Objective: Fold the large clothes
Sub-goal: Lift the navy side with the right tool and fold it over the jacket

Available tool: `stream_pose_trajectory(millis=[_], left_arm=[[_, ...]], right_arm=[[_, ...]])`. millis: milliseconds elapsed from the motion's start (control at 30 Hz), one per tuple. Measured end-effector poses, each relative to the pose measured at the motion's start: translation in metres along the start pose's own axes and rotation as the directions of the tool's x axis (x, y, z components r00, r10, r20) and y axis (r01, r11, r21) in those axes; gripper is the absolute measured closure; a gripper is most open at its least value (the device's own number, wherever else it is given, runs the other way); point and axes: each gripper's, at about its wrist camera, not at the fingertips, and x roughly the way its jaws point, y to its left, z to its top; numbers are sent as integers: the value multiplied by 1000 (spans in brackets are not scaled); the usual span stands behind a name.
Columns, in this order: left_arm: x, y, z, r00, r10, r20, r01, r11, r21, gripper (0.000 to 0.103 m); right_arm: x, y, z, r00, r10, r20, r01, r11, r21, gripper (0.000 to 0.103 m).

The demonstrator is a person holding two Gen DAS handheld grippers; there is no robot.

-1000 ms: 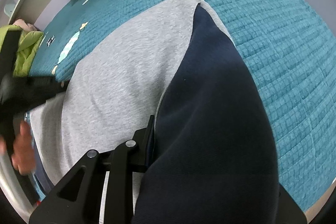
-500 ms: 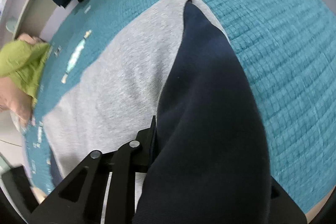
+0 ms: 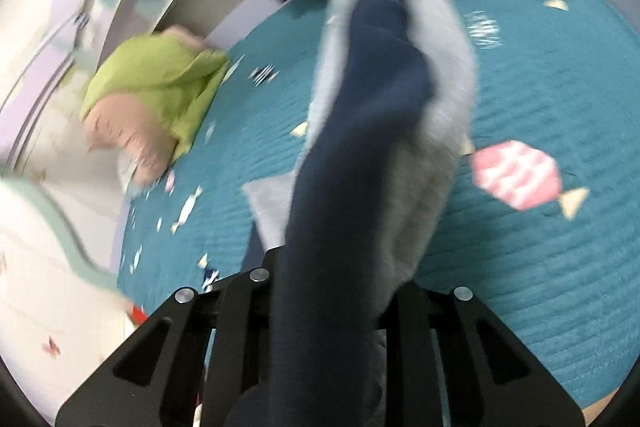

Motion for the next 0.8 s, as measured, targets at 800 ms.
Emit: stream_pose_trajectory(millis=[800], left_arm=[[-112, 140, -17, 970, 235, 57, -213, 942, -257, 99]], right_arm=[[88, 91, -7, 970, -217, -107, 217, 976, -15, 80]])
